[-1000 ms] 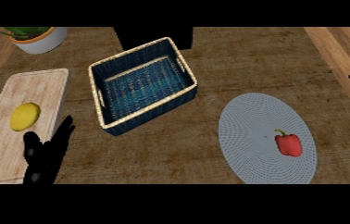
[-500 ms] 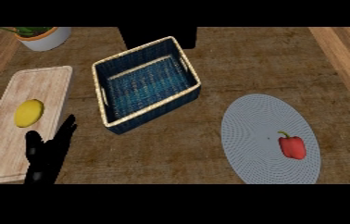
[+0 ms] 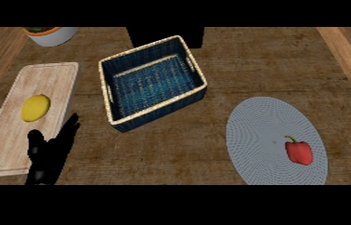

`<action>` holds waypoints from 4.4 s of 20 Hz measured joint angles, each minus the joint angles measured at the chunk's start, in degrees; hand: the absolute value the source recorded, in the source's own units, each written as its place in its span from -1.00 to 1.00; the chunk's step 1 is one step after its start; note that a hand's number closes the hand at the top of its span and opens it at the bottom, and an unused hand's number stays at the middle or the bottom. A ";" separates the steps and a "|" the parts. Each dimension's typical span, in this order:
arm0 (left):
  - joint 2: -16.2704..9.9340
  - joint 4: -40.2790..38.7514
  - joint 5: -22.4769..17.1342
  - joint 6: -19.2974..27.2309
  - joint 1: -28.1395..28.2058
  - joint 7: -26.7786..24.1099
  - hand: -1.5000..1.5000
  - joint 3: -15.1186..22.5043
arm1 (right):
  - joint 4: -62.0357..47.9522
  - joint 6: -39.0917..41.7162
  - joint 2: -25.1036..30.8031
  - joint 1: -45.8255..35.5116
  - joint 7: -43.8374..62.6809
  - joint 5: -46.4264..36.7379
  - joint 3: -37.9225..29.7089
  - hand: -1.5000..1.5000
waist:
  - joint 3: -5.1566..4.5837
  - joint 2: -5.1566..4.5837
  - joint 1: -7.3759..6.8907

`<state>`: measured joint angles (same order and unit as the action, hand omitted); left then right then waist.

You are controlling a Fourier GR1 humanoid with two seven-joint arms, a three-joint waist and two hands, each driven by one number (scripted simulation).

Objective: Pick the bell pepper from the placemat and place it in the basket

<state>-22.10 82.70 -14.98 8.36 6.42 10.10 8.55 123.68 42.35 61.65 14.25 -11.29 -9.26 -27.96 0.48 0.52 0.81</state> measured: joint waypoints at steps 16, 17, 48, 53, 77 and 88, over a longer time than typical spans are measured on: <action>1.51 0.30 1.86 -1.27 -0.77 1.83 0.00 -0.71 | -4.18 -11.33 -13.20 1.28 -5.30 -25.45 17.76 -1.00 | 0.06 -0.16 -1.06; 1.71 0.44 2.22 -1.22 -0.60 1.64 0.00 -0.62 | -5.52 -12.08 -13.68 0.76 -6.12 -26.50 18.38 -1.00 | 0.07 -0.16 -1.09; 5.71 0.12 6.94 -2.70 -0.07 0.93 0.00 -2.57 | -26.73 -22.71 -26.69 -8.66 -10.49 -48.89 30.87 -1.00 | 0.19 -0.02 -1.00; 5.49 0.68 6.77 -3.75 0.37 1.50 0.00 -3.51 | -29.83 -23.67 -28.13 -9.53 -10.89 -50.75 31.38 -1.00 | 0.15 -0.02 -0.97; 7.58 -0.82 8.35 -5.96 -1.52 3.41 0.00 -5.79 | -38.23 -38.21 -31.76 -12.66 -18.49 -60.30 32.84 1.00 | -0.01 0.24 -0.86; 7.10 1.65 9.01 -6.35 -0.27 3.84 0.00 -5.63 | -26.44 -28.89 -54.74 -11.35 4.35 -71.91 55.75 1.00 | -0.72 0.48 -2.16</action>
<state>-14.99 84.35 -5.97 2.01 6.15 13.94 2.92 97.24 13.46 6.90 2.90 -6.94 -81.17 27.80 -0.24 1.00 -1.35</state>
